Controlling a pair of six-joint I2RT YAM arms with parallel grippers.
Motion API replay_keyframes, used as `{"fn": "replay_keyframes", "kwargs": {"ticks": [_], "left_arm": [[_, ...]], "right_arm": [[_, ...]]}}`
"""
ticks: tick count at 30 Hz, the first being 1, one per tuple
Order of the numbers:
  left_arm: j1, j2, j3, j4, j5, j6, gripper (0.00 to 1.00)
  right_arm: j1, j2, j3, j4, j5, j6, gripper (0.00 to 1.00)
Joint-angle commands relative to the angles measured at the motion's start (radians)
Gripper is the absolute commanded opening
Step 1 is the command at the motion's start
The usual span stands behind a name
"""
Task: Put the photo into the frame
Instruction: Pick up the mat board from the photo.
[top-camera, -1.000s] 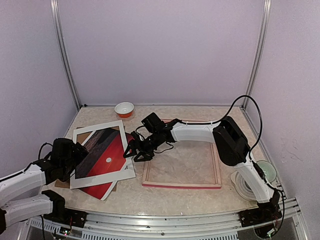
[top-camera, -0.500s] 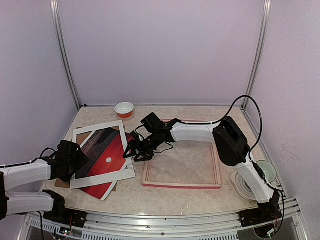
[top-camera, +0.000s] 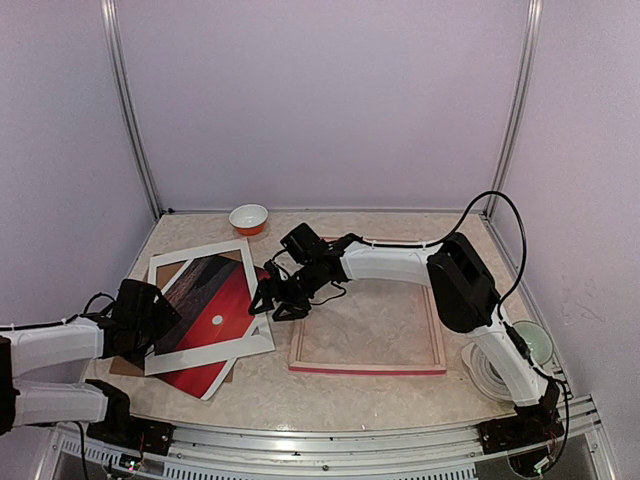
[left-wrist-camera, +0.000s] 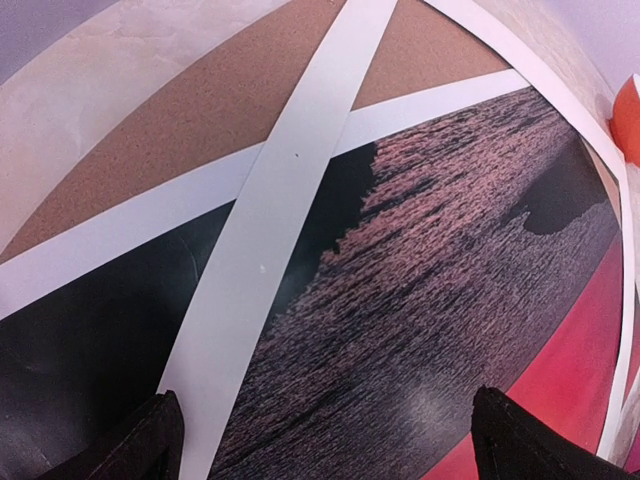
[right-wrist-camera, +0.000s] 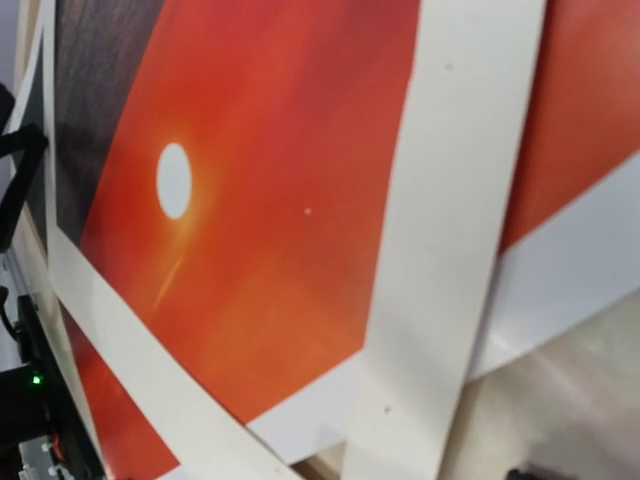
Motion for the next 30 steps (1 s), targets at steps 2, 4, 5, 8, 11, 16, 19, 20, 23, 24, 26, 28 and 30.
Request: {"fn": "replay_keyframes", "kwargs": {"ticks": [2,4,5,8,11,16,19,20,23,24,26,28,30], "left_arm": [[-0.006,0.014,-0.014,0.030,0.047,0.017,0.99],[-0.014,0.016,-0.014,0.031,0.048,0.014,0.99],[-0.019,0.015,-0.016,0.034,0.048,0.013,0.99],[-0.031,0.015,-0.020,0.039,0.054,0.008,0.99],[-0.046,0.015,-0.024,0.043,0.055,-0.001,0.99],[-0.075,0.022,-0.029,0.044,0.050,-0.013,0.99],[-0.092,0.026,-0.034,0.043,0.045,-0.023,0.99],[-0.096,0.027,-0.035,0.042,0.043,-0.026,0.99],[-0.105,0.028,-0.041,0.044,0.040,-0.035,0.99],[-0.108,0.027,-0.043,0.044,0.041,-0.036,0.99],[-0.111,0.027,-0.044,0.044,0.040,-0.037,0.99],[-0.113,0.026,-0.044,0.044,0.040,-0.036,0.99],[-0.112,0.025,-0.044,0.044,0.041,-0.036,0.99]], "right_arm": [[0.005,0.033,0.025,-0.054,0.021,-0.001,0.79],[0.005,0.039,0.029,-0.046,0.006,0.008,0.79],[0.005,0.040,0.030,-0.040,-0.004,0.013,0.79],[0.006,0.044,0.030,-0.025,-0.028,0.026,0.79],[0.006,0.044,0.027,-0.012,-0.049,0.038,0.79],[0.004,0.022,-0.031,0.069,-0.121,0.093,0.79],[0.000,-0.009,-0.078,0.127,-0.140,0.119,0.78],[-0.003,-0.019,-0.096,0.146,-0.146,0.127,0.76],[-0.012,-0.046,-0.127,0.178,-0.155,0.136,0.68],[-0.015,-0.054,-0.133,0.178,-0.156,0.131,0.66],[-0.021,-0.064,-0.142,0.175,-0.157,0.124,0.60],[-0.026,-0.075,-0.161,0.186,-0.166,0.123,0.53],[-0.031,-0.089,-0.196,0.215,-0.180,0.129,0.48]]}}
